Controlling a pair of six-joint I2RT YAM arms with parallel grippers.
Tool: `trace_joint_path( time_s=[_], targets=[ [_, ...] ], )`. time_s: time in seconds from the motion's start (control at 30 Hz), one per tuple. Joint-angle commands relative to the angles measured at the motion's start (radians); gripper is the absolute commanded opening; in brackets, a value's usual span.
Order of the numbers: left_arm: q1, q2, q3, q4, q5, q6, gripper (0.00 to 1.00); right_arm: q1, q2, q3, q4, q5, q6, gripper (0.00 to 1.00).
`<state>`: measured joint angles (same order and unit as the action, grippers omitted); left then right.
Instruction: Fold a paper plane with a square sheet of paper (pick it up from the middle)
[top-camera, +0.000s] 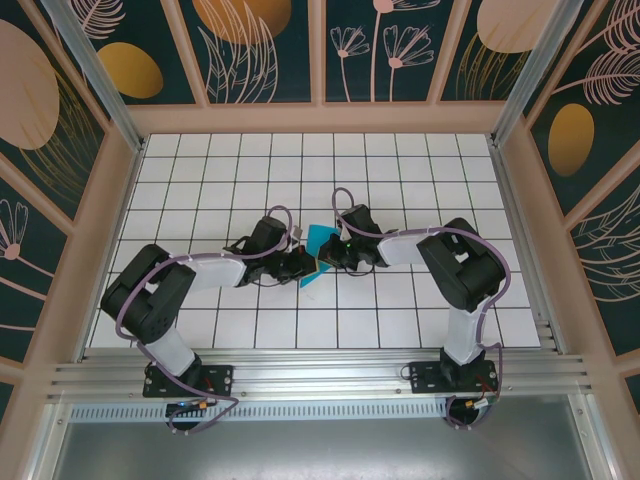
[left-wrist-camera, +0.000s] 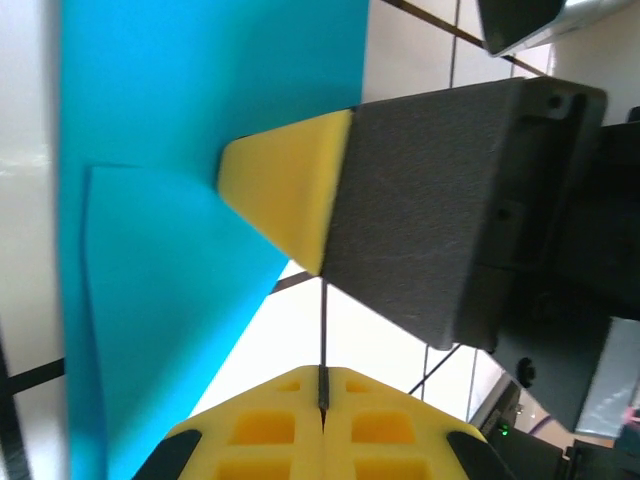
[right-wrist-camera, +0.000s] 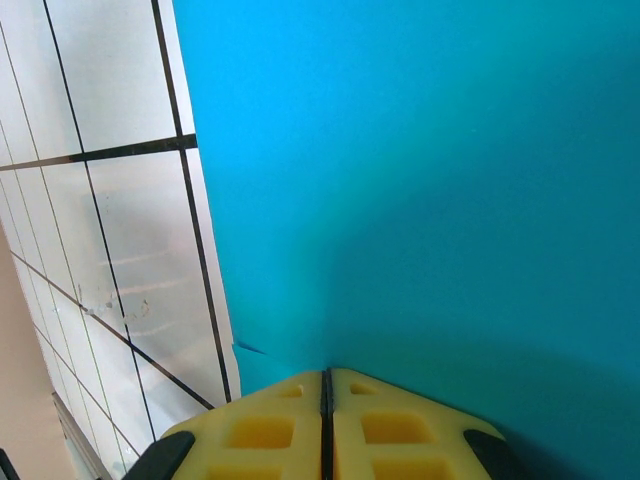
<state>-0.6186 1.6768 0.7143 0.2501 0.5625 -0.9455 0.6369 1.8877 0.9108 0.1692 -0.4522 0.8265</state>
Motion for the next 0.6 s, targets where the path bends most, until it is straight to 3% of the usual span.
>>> trace_joint_path(
  time_s=[0.0,0.57],
  targets=[
    [-0.006,0.052,0.026,0.054,0.059,-0.003,0.0,0.009,0.044,-0.016,-0.054,0.076,0.011,0.11],
    [-0.014,0.17,0.103,-0.03,-0.005,0.047,0.0,0.009,0.047,-0.007,-0.06,0.078,0.012,0.12]
  ],
)
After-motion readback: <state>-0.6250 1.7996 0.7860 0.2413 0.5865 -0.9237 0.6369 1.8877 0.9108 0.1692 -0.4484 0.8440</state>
